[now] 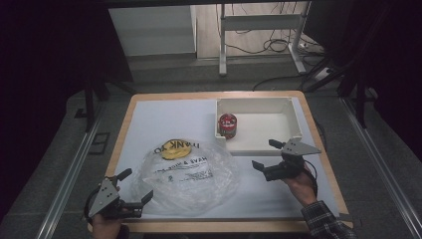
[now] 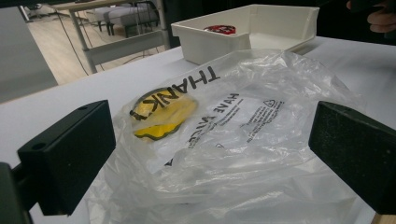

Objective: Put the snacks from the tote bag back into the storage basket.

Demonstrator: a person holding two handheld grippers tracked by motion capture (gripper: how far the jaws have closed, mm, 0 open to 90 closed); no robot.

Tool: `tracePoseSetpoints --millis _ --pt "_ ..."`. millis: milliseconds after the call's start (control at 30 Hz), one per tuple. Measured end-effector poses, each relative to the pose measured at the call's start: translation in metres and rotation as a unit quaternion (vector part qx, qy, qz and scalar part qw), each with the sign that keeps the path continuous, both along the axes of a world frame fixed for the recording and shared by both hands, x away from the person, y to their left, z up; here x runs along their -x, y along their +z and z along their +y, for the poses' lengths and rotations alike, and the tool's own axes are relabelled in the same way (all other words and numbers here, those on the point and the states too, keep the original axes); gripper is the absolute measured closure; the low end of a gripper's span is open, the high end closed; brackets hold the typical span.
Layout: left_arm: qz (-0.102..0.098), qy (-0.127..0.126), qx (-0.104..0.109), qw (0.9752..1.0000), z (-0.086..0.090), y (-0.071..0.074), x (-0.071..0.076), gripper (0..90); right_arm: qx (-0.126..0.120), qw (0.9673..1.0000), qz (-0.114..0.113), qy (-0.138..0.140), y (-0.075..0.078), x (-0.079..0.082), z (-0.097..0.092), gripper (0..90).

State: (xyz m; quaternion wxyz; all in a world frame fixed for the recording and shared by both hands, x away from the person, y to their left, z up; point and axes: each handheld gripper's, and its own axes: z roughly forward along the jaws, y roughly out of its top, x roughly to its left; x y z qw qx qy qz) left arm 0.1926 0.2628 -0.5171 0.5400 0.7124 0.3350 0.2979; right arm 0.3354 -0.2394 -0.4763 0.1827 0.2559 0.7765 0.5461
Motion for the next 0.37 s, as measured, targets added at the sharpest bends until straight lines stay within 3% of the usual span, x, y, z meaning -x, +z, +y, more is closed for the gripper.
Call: tracePoseSetpoints --millis 367 --pt "0.000 0.000 -0.001 1.0000 -0.001 0.000 0.000 0.6 0.004 0.9998 0.000 -0.018 -0.005 0.021 -0.021 0.0"
